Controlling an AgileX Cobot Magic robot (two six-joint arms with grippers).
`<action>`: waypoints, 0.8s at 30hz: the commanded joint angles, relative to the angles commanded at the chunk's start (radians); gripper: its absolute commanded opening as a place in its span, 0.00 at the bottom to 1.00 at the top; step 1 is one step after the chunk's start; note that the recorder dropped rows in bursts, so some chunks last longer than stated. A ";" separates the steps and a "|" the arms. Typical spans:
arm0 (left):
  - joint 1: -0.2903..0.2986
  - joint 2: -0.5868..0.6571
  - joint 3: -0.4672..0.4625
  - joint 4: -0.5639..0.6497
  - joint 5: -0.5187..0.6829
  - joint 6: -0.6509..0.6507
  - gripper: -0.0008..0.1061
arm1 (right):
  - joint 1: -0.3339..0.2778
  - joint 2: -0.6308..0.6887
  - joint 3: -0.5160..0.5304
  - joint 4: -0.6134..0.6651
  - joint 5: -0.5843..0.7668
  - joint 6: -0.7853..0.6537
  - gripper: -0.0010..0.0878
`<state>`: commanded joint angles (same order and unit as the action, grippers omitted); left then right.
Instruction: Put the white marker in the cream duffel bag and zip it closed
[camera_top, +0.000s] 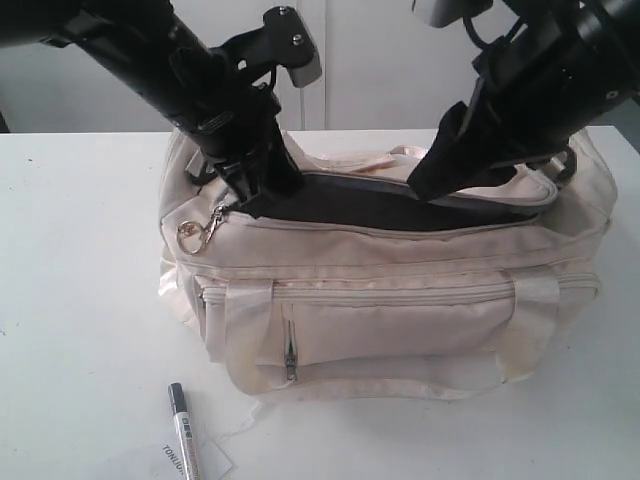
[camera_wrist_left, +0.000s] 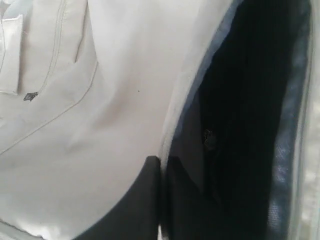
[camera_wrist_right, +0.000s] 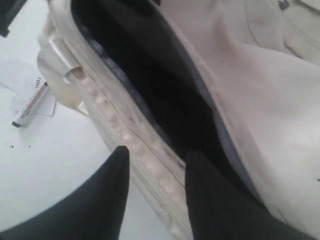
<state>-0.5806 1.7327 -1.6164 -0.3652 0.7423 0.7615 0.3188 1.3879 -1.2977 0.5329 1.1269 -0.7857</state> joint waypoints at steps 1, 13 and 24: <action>0.000 0.000 -0.009 0.000 0.000 -0.015 0.01 | 0.000 0.000 0.006 0.030 0.000 -0.031 0.42; 0.000 0.000 -0.049 0.002 0.039 -0.086 0.01 | 0.000 0.000 0.187 0.209 -0.105 -0.439 0.48; 0.000 0.000 -0.049 0.000 0.044 -0.100 0.01 | 0.000 0.000 0.312 0.492 -0.290 -0.901 0.61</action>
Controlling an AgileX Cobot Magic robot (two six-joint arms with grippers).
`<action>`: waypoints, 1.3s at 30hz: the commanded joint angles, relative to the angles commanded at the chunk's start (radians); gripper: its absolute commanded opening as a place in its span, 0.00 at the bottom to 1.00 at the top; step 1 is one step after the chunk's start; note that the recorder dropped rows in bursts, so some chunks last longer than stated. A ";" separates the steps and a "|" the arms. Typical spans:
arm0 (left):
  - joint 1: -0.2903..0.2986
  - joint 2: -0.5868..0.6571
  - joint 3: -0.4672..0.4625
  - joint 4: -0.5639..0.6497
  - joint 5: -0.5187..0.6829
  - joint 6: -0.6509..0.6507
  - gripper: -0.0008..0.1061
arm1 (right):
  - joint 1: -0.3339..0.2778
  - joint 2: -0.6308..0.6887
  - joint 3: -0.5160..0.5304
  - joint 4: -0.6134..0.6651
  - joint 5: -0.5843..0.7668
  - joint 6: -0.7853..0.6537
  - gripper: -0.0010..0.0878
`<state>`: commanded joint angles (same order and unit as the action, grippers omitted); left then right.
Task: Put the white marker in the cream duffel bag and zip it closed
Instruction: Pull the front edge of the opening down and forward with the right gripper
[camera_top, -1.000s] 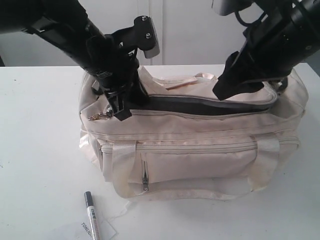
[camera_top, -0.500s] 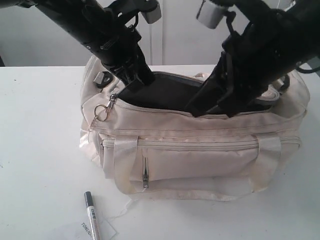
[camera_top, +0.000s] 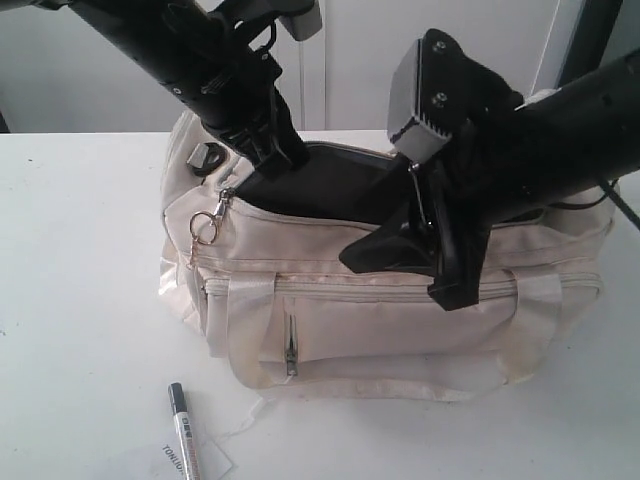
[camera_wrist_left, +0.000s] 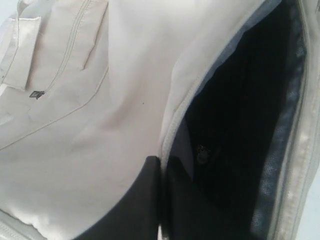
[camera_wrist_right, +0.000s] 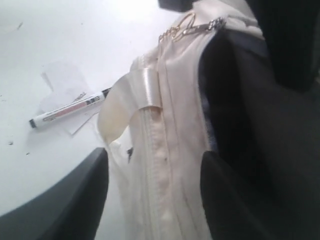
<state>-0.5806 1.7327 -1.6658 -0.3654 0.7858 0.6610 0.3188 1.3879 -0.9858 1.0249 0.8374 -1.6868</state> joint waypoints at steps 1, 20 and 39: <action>0.000 0.000 0.000 0.000 0.000 0.000 0.01 | 0.000 0.000 0.008 0.021 -0.012 -0.020 0.61; 0.000 0.000 0.000 -0.015 0.000 -0.008 0.01 | 0.000 0.190 0.030 0.418 0.010 -0.352 0.60; 0.000 0.000 0.000 -0.023 -0.013 -0.012 0.01 | 0.000 0.215 0.030 0.420 0.092 -0.350 0.01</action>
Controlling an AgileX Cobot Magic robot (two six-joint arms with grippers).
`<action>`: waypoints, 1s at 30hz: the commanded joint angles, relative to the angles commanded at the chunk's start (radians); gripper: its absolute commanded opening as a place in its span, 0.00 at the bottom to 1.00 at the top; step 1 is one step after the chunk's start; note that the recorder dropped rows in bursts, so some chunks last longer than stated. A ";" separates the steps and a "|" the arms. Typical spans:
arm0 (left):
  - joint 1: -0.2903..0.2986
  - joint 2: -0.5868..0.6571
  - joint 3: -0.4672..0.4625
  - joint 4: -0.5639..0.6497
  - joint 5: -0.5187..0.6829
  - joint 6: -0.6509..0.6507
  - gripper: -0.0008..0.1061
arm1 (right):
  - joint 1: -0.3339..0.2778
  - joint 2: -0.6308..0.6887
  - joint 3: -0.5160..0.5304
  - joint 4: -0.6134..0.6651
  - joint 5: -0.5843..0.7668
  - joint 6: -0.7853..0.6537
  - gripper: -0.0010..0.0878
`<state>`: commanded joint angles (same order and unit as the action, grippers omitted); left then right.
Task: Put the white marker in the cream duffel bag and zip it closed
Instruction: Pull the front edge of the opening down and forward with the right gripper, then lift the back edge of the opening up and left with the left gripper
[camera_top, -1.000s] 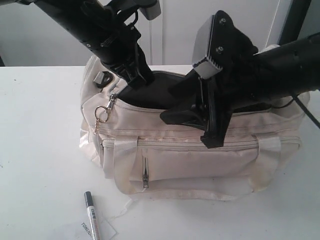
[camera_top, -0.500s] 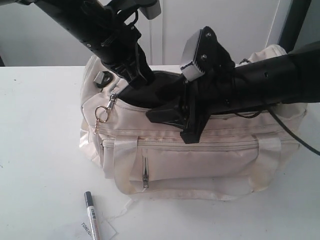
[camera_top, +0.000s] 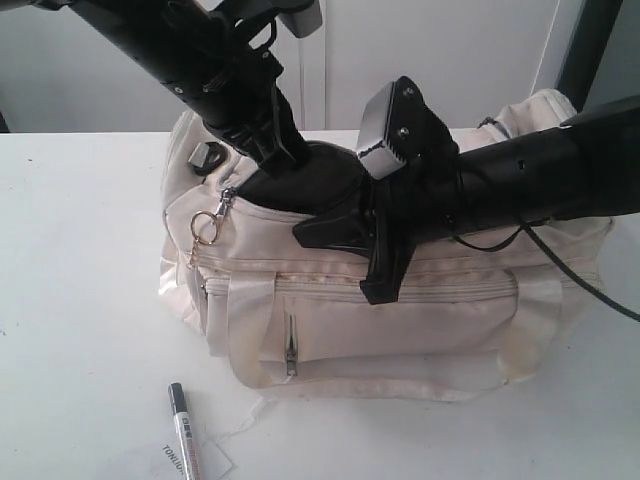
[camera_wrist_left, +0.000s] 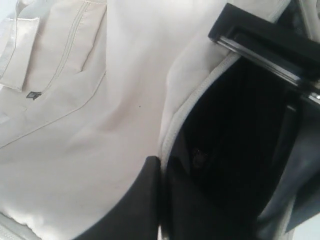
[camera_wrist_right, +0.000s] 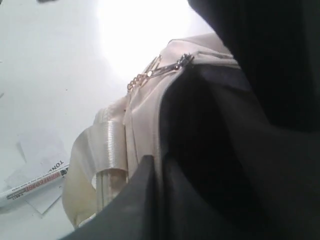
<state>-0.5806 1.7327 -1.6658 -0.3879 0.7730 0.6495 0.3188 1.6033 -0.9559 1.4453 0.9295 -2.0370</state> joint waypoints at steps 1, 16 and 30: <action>0.000 0.000 0.000 0.000 -0.006 0.000 0.01 | 0.000 -0.005 0.000 0.000 0.008 0.000 0.01; 0.000 0.002 0.000 0.000 -0.429 -0.113 0.01 | 0.000 -0.015 0.000 -0.015 0.060 -0.058 0.01; 0.026 0.022 0.000 0.047 -0.490 0.006 0.01 | 0.000 -0.015 0.000 -0.029 0.052 -0.080 0.01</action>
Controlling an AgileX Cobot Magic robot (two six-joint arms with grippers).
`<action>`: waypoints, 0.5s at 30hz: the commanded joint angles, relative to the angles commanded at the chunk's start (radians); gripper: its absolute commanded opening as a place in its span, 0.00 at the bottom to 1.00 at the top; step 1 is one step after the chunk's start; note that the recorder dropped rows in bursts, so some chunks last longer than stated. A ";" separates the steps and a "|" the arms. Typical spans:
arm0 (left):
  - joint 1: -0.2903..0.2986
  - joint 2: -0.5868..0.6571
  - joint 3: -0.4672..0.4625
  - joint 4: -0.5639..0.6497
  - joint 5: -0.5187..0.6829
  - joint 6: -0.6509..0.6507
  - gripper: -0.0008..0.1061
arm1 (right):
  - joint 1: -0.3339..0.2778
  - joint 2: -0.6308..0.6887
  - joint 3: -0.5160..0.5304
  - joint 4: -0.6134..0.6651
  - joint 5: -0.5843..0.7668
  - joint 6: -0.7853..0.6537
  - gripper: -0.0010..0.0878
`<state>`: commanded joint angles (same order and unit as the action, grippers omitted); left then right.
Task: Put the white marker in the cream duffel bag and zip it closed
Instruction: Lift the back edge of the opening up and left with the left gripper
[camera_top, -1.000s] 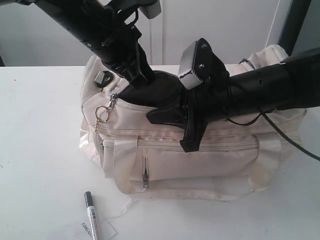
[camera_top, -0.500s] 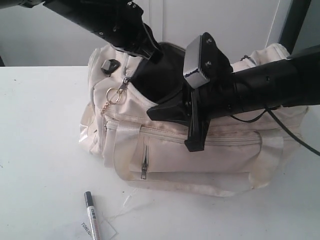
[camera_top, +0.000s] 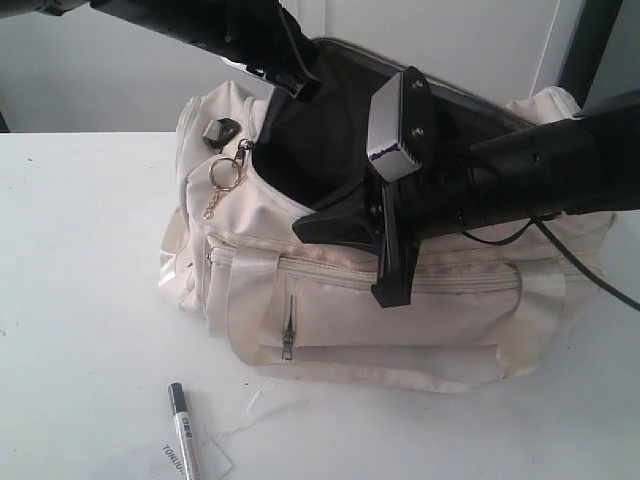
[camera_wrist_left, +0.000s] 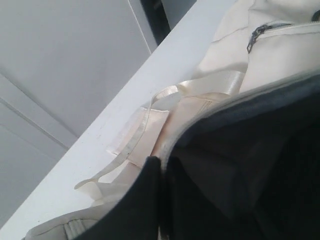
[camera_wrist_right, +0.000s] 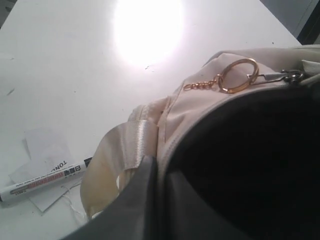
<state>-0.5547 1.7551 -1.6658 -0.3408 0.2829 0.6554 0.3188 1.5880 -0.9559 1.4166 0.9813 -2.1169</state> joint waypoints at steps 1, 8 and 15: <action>0.003 0.009 0.000 0.000 0.002 0.000 0.01 | 0.000 0.000 0.000 0.000 0.000 0.000 0.01; 0.031 0.050 0.000 -0.002 -0.006 -0.012 0.01 | 0.000 0.000 0.000 0.000 0.000 0.000 0.01; 0.097 0.066 0.000 -0.004 -0.056 -0.101 0.01 | 0.000 0.000 0.000 -0.056 0.000 -0.015 0.01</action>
<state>-0.4578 1.8209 -1.6658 -0.3445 0.2266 0.5541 0.3188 1.5880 -0.9559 1.3605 0.9812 -2.1318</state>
